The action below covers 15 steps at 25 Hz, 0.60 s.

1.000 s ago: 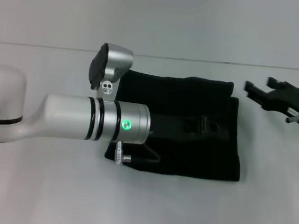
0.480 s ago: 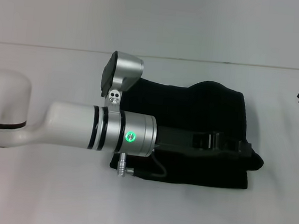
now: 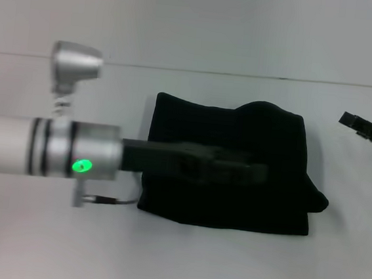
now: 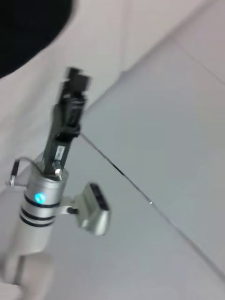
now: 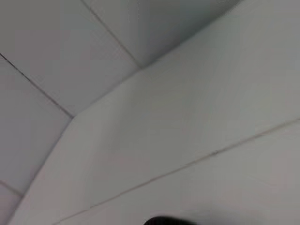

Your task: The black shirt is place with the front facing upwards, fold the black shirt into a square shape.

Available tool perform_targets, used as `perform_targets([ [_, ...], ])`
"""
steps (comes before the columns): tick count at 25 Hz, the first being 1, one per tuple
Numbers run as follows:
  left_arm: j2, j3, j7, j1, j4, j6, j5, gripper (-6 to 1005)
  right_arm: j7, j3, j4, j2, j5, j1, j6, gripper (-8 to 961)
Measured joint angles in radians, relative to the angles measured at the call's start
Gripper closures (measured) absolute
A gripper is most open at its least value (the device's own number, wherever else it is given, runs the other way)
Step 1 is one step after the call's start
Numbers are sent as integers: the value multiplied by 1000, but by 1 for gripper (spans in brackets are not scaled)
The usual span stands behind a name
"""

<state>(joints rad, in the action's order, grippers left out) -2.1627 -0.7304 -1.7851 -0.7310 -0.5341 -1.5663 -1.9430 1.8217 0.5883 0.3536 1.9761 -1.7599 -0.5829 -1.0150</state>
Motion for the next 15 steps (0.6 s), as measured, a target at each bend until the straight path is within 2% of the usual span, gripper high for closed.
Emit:
perform_targets([
  [3, 0, 4, 169, 84, -83, -17, 1, 335, 252, 43, 3, -51, -96, -32, -51, 235],
  [6, 4, 18, 274, 145, -124, -18, 5, 281, 411, 61, 3, -81, -170, -64, -109, 236],
  [11, 26, 31, 383, 215, -152, -20, 34, 63, 538, 66, 5, -99, -218, -96, -190, 236],
  [15, 39, 110, 492, 268, -147, -3, 45, 48, 605, 110, 5, -101, -226, -111, -217, 236],
])
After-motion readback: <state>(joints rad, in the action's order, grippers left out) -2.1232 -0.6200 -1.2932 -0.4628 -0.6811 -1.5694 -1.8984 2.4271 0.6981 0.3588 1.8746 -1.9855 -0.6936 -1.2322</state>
